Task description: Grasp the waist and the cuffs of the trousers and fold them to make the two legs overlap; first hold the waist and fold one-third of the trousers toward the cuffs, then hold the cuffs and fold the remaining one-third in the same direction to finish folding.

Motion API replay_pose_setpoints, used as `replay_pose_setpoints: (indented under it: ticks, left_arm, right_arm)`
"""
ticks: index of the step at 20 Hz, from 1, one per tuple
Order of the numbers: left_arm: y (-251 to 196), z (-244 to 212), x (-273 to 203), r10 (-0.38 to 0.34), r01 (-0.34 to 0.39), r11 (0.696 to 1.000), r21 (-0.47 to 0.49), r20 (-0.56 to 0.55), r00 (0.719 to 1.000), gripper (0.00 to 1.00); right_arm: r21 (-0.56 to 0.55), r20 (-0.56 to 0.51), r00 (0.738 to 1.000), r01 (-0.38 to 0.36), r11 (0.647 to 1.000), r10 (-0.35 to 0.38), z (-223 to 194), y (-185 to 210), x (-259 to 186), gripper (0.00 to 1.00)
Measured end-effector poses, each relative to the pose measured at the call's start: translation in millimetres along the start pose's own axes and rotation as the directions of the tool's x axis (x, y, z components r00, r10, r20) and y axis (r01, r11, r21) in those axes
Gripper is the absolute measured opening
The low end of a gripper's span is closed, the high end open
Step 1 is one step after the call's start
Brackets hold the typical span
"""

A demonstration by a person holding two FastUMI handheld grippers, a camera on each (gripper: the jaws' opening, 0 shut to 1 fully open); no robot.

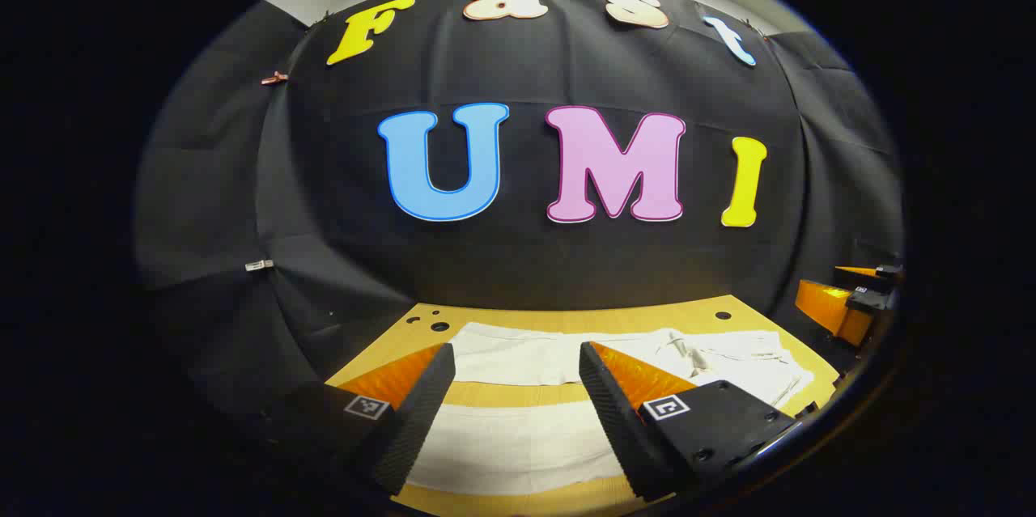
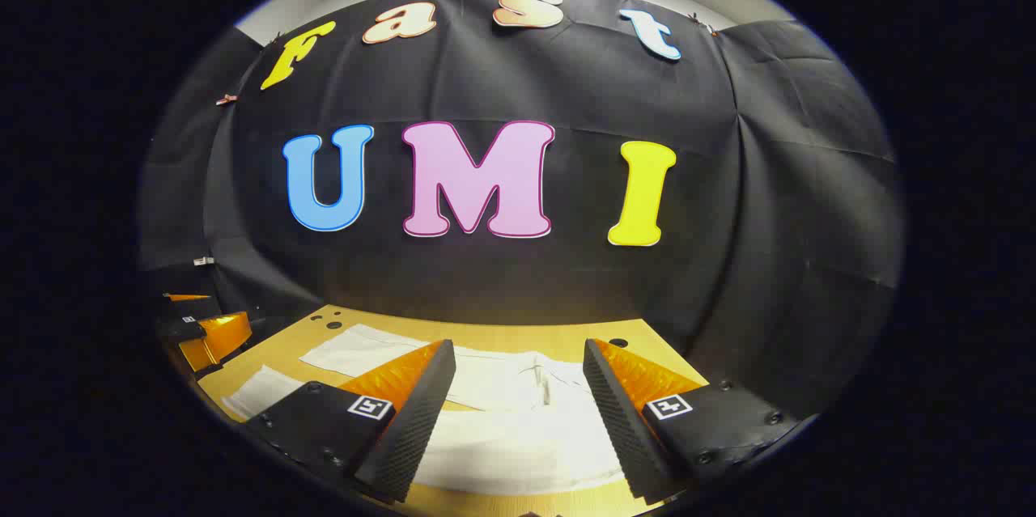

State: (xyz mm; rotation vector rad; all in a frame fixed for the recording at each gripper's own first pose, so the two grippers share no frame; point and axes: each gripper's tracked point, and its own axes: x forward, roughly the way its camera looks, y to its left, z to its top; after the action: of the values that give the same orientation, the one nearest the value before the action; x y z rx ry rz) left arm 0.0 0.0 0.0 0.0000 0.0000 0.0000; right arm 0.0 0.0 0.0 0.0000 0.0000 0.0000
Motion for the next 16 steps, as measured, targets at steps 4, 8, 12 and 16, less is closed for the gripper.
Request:
replay_pose_setpoints:
  ticks: [4,8,12,16]
  left_arm:
    - [-8,-3,8,-0.017,0.017,1.0,0.011,-0.008,1.0,0.98]
    - [-8,-2,17,-0.022,0.022,1.0,0.015,-0.011,1.0,0.98]
    - [-7,-5,18,-0.022,0.023,0.999,0.032,-0.008,1.0,0.98]
    - [-2,-7,19,-0.015,0.016,0.999,0.047,-0.011,1.0,0.98]
  right_arm:
    - [0.008,-0.01,1.0,0.009,1.0,-0.009,-4,-7,6,0.97]
    - [0.003,-0.01,1.0,0.002,1.0,-0.002,-7,-7,11,0.97]
    - [0.003,-0.005,1.0,-0.003,1.0,0.003,-7,-8,12,0.98]
    - [0.003,0.007,1.0,-0.003,1.0,0.003,-6,-8,18,0.97]
